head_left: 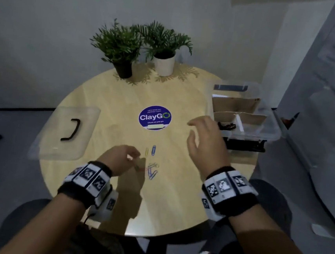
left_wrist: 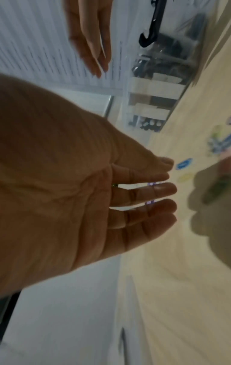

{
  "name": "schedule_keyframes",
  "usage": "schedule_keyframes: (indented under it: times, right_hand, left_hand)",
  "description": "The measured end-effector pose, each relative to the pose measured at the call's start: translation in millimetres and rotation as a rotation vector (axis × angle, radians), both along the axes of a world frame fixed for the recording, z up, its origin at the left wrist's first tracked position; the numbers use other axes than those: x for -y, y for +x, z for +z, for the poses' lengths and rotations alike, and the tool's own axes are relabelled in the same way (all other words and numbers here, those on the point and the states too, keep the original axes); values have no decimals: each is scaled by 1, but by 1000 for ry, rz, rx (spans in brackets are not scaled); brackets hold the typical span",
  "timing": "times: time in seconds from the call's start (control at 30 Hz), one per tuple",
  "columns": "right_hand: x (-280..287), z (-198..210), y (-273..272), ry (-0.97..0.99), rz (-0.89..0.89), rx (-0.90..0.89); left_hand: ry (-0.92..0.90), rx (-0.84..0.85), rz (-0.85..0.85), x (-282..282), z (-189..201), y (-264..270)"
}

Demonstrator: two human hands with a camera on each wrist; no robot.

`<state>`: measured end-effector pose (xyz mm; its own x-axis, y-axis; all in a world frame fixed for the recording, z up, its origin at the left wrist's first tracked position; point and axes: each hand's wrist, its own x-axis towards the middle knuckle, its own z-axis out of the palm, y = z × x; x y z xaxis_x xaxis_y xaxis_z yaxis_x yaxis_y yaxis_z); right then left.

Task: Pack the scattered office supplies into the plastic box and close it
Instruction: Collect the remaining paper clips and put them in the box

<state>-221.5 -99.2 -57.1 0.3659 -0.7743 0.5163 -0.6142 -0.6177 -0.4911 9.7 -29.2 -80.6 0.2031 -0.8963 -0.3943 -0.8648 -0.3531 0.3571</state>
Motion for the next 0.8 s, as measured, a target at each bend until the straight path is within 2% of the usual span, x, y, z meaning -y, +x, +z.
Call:
schedule_keyframes:
  times: [0.07, 0.13, 0.2, 0.27, 0.47, 0.6, 0.8]
  right_hand:
    - [-9, -18, 25, 160, 88, -167]
    - [-17, -36, 47, 368, 224, -439]
    - [-20, -50, 62, 449, 349, -684]
    - [-20, -59, 71, 454, 395, -801]
    - [-18, -62, 79, 533, 384, -780]
    - [-19, -61, 76, 590, 354, -785]
    - [-15, -61, 74, 765, 167, -366]
  left_hand:
    - [-2, -21, -14, -13, -13, 0]
    - [-10, -35, -42, -17, -24, -3]
    - [-33, -31, -48, -16, -33, -3]
    - [-66, -2, -70, -11, -37, 1]
    - [-35, -26, -132, -5, -36, 16]
    - [-147, -133, -93, -7, -37, 22]
    - [-127, -49, -134, -7, -39, 33]
